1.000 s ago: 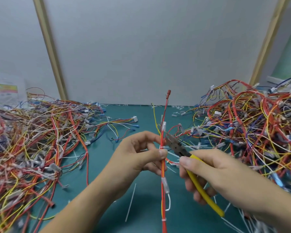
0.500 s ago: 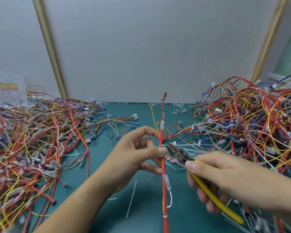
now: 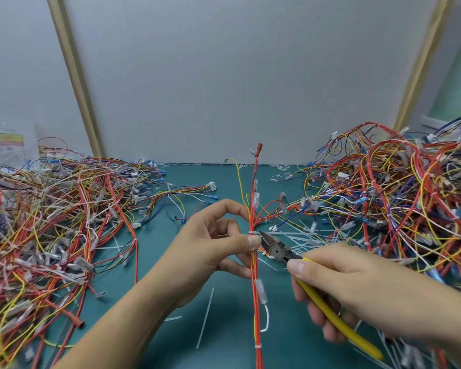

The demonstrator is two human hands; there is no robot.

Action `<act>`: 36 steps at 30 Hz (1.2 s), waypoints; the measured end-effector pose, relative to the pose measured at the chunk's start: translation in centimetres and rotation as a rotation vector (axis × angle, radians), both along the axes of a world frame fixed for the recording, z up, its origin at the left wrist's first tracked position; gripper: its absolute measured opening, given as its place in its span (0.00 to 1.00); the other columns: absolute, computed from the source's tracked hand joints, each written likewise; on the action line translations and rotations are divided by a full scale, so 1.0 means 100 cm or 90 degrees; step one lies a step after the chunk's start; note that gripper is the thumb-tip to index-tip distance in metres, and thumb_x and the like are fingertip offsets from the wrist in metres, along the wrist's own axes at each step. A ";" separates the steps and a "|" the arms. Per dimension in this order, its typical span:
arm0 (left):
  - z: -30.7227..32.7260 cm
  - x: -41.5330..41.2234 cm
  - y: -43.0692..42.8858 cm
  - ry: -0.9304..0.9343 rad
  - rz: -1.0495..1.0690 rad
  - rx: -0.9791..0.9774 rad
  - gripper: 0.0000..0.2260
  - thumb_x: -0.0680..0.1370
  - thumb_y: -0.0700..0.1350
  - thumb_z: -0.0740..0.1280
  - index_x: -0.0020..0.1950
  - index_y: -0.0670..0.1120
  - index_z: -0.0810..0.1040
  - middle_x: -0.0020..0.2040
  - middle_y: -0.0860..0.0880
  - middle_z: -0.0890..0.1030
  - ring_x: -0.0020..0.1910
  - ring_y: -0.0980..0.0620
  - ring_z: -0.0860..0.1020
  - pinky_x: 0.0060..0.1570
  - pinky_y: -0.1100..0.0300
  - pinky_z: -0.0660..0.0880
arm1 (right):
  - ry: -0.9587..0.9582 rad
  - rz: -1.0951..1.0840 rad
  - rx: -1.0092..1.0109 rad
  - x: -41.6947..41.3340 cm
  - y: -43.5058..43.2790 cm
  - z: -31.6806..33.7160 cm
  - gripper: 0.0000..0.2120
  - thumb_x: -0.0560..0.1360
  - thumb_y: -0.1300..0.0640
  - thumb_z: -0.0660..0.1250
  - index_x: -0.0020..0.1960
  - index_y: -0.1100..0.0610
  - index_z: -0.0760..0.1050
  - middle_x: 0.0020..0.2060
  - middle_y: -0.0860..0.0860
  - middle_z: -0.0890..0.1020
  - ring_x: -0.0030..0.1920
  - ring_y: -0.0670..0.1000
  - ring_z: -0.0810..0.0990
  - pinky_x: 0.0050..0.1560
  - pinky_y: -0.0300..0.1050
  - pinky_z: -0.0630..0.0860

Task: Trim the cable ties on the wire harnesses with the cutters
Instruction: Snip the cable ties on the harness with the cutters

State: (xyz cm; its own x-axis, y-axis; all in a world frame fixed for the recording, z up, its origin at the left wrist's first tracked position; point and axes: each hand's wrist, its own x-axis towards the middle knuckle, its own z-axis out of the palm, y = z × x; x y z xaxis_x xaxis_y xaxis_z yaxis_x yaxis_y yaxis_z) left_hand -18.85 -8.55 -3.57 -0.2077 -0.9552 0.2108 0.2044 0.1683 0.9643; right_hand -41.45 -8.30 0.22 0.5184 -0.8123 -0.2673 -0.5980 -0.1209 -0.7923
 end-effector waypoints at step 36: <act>-0.003 0.000 -0.001 -0.041 0.022 0.004 0.12 0.69 0.37 0.75 0.51 0.43 0.79 0.30 0.47 0.69 0.31 0.47 0.78 0.33 0.54 0.80 | 0.050 -0.010 -0.044 0.007 0.004 0.000 0.19 0.81 0.41 0.57 0.41 0.52 0.75 0.31 0.51 0.82 0.31 0.51 0.83 0.38 0.50 0.81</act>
